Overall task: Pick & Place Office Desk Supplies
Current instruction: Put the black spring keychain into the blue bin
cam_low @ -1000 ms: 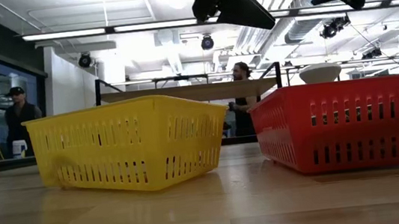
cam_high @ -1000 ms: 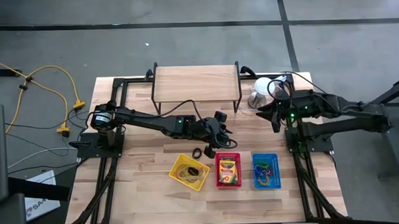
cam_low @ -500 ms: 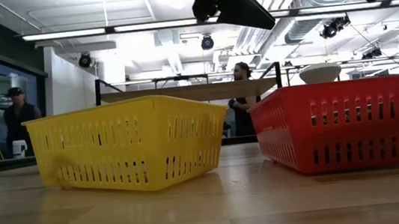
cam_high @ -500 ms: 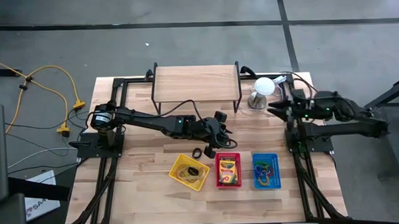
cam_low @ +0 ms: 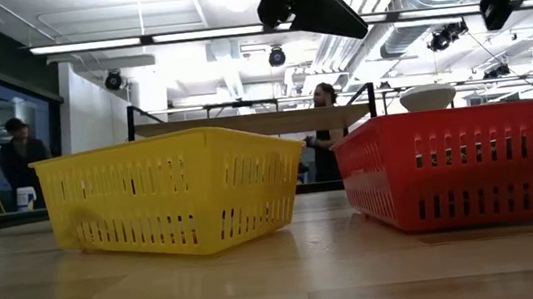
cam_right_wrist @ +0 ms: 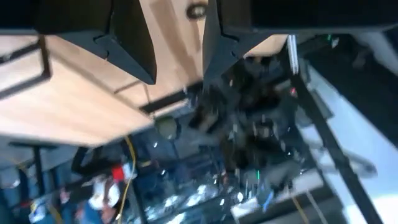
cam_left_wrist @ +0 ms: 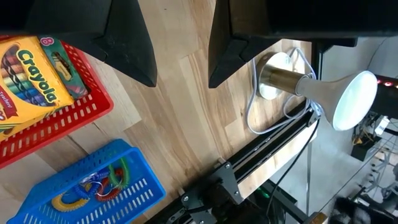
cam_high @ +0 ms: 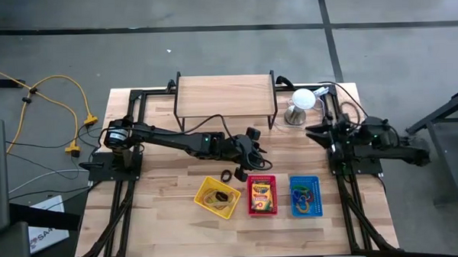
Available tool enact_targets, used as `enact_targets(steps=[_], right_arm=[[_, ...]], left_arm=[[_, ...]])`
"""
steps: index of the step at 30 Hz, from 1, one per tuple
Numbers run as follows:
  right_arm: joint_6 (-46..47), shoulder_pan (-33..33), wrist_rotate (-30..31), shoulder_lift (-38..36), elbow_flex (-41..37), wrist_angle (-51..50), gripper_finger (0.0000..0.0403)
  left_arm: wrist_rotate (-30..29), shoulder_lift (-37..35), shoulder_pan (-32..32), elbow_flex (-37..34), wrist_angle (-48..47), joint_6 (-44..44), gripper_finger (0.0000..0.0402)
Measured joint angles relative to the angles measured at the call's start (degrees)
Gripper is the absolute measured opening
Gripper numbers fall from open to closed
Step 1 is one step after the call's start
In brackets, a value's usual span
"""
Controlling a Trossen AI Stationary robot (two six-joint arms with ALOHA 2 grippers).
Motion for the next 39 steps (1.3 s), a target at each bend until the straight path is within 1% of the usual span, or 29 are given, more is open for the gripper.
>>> enact_targets(steps=[4, 10, 14, 20, 29, 31, 36, 39], right_arm=[[-0.5, 0.0, -2.1, -0.1, -2.8, 3.6, 0.0118], [-0.6, 0.0, -2.1, -0.1, -6.6, 7.5, 0.0118], [-0.6, 0.0, -2.3, 0.0, -7.8, 7.1, 0.0118], [-0.2, 0.0, -2.2, -0.1, -11.2, 10.0, 0.0118], [0.3, 0.0, 2.2, -0.2, -18.0, 17.7, 0.0118], [0.3, 0.0, 2.6, -0.1, -18.1, 18.4, 0.0118], [0.3, 0.0, 3.0, -0.1, -18.1, 17.8, 0.0118], [0.7, 0.0, 3.8, -0.1, -18.2, 15.6, 0.0118]], left_arm=[[0.0, 0.0, 0.0, 0.0, 0.0, 0.0, 0.0137], [0.0, 0.0, 0.0, 0.0, 0.0, 0.0, 0.0137], [0.0, 0.0, 0.0, 0.0, 0.0, 0.0, 0.0137], [0.0, 0.0, 0.0, 0.0, 0.0, 0.0, 0.0137], [0.0, 0.0, 0.0, 0.0, 0.0, 0.0, 0.0137], [0.0, 0.0, 0.0, 0.0, 0.0, 0.0, 0.0137], [0.0, 0.0, 0.0, 0.0, 0.0, 0.0, 0.0137], [0.0, 0.0, 0.0, 0.0, 0.0, 0.0, 0.0137]])
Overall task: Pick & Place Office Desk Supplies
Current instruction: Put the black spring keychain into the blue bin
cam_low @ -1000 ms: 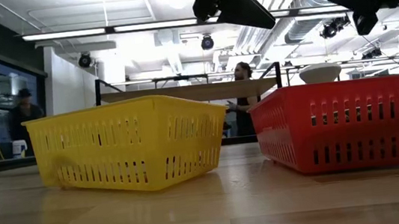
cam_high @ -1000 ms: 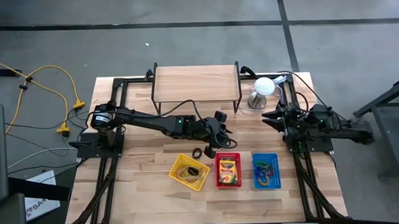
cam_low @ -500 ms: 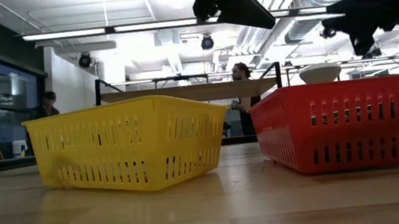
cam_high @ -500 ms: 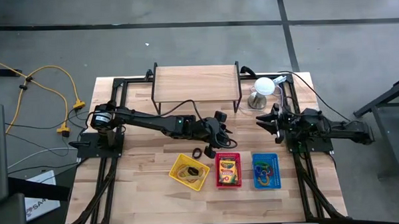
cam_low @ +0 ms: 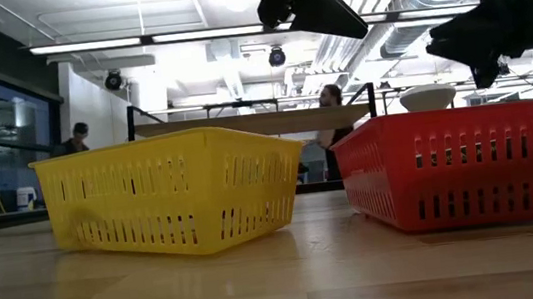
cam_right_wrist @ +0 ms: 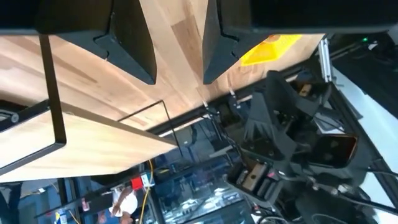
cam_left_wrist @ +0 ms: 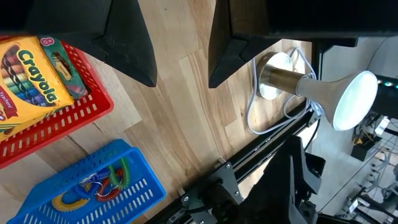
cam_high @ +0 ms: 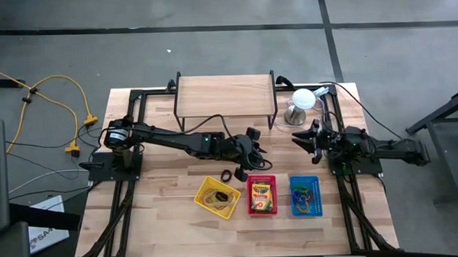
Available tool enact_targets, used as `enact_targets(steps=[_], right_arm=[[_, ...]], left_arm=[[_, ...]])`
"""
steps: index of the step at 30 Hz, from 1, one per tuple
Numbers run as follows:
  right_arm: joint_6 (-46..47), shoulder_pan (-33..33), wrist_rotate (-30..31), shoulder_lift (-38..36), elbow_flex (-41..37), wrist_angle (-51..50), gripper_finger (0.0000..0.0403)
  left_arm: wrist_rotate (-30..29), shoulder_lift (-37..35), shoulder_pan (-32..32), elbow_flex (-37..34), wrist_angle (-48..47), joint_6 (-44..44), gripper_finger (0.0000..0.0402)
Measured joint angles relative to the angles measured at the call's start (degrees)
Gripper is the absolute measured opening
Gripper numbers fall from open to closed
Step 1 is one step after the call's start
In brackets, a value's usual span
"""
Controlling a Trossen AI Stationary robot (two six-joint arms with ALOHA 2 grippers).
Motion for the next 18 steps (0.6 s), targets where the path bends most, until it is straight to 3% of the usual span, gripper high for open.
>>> enact_targets(steps=[18], right_arm=[[0.4, 0.0, -1.6, 0.3, 0.0, -0.7, 0.0118]], left_arm=[[0.0, 0.0, 0.0, 0.0, 0.0, 0.0, 0.0137]])
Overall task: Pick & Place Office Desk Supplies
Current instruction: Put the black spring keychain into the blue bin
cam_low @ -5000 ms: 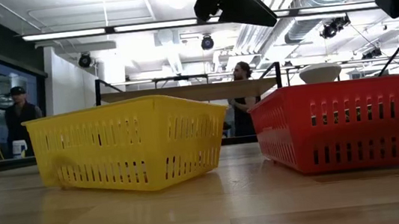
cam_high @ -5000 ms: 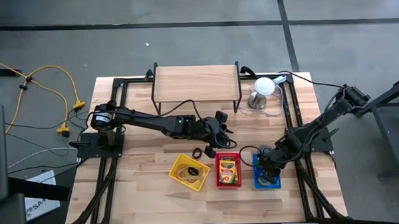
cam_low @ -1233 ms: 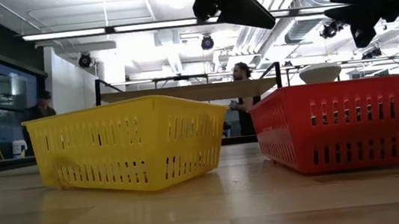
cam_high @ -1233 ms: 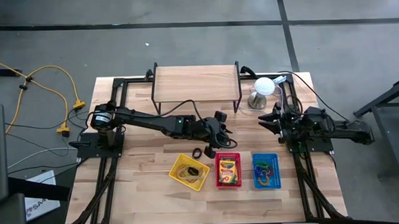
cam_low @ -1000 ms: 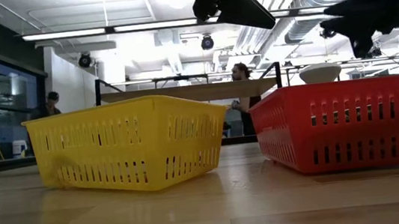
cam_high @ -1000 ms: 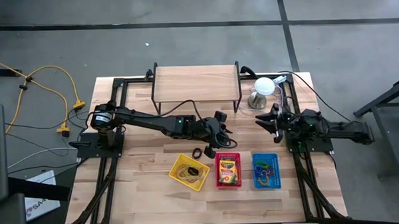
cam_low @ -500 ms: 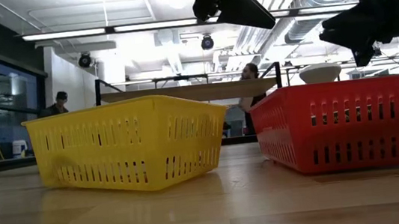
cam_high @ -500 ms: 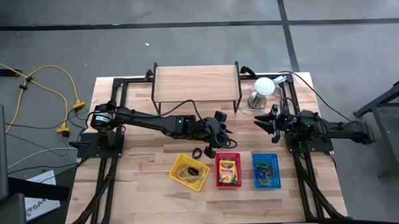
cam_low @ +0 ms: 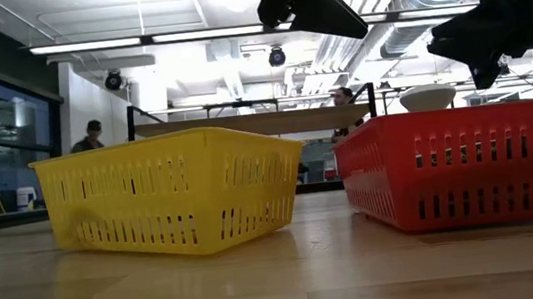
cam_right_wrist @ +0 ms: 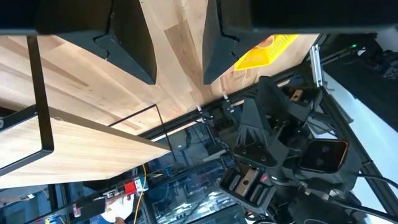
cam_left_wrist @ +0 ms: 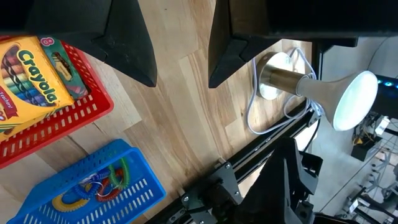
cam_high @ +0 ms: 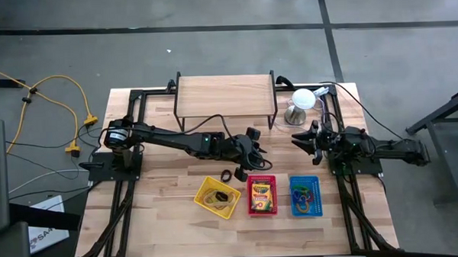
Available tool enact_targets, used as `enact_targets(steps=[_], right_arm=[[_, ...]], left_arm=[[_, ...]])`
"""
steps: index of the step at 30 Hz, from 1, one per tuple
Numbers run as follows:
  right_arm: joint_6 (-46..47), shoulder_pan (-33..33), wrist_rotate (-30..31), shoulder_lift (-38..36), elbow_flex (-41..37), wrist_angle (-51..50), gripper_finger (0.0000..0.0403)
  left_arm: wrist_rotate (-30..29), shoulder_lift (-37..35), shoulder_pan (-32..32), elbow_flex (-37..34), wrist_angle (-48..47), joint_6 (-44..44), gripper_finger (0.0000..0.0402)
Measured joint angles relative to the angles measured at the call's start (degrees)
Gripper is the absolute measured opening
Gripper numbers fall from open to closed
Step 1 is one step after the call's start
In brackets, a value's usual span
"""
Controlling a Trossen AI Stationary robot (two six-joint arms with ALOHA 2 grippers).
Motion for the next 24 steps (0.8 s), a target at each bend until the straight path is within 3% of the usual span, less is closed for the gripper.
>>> enact_targets(steps=[16, 24], right_arm=[[0.0, 0.0, 0.0, 0.0, 0.0, 0.0, 0.0118], [0.0, 0.0, 0.0, 0.0, -0.1, 0.0, 0.0118]], left_arm=[[-0.1, 0.0, -0.2, 0.0, 0.6, 0.0, 0.0137], [-4.0, -1.3, -1.3, -0.1, -1.9, -0.7, 0.0137]])
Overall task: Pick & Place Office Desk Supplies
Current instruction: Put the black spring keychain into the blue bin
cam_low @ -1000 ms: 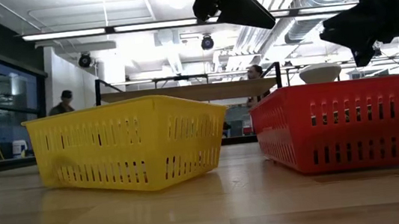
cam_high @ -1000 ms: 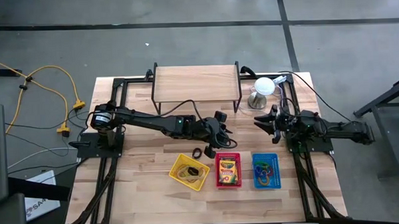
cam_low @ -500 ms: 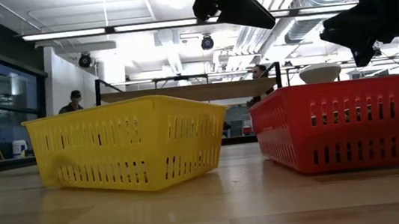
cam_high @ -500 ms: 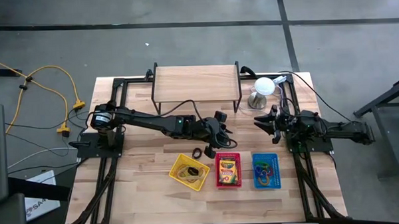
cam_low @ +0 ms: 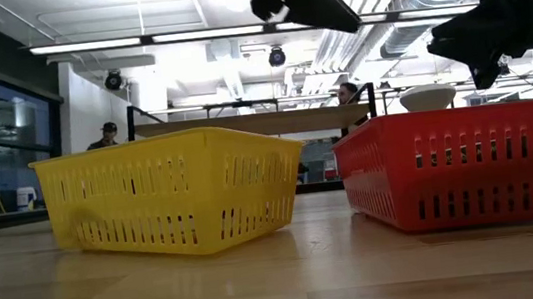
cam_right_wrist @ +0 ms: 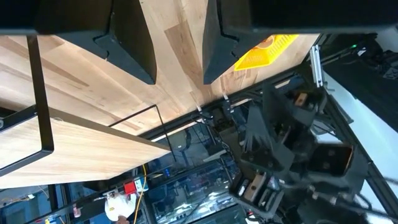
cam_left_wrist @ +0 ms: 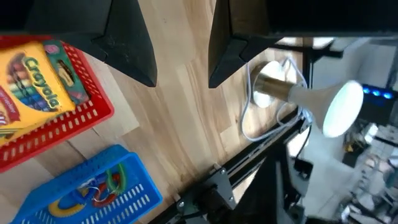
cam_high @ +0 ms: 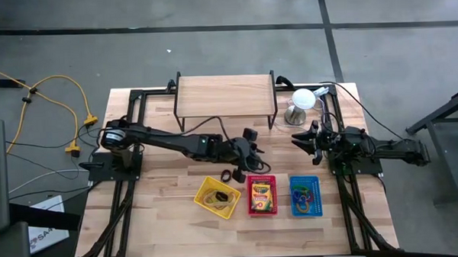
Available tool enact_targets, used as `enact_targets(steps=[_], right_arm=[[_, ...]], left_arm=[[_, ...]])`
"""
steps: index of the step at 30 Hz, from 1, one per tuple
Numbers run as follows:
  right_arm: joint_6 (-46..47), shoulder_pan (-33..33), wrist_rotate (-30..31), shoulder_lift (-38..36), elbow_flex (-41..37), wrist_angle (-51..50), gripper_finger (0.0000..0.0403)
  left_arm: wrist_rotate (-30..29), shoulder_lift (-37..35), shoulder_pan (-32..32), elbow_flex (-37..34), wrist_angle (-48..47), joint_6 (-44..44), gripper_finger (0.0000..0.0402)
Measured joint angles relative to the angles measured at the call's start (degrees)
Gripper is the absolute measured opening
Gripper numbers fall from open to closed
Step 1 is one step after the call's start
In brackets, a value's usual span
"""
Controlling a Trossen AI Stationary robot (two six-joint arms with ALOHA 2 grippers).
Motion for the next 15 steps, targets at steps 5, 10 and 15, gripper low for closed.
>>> enact_targets(steps=[5, 10, 15], right_arm=[[0.0, 0.0, 0.0, 0.0, 0.0, 0.0, 0.0118], [0.0, 0.0, 0.0, 0.0, 0.0, 0.0, 0.0118], [0.0, 0.0, 0.0, 0.0, 0.0, 0.0, 0.0118]], left_arm=[[4.3, -3.2, 1.0, 0.0, -5.0, -4.4, 0.0137], [10.4, -5.9, 3.3, 0.0, -10.5, -8.9, 0.0137], [12.9, -8.4, 5.3, -1.0, -14.0, -10.8, 0.0137]])
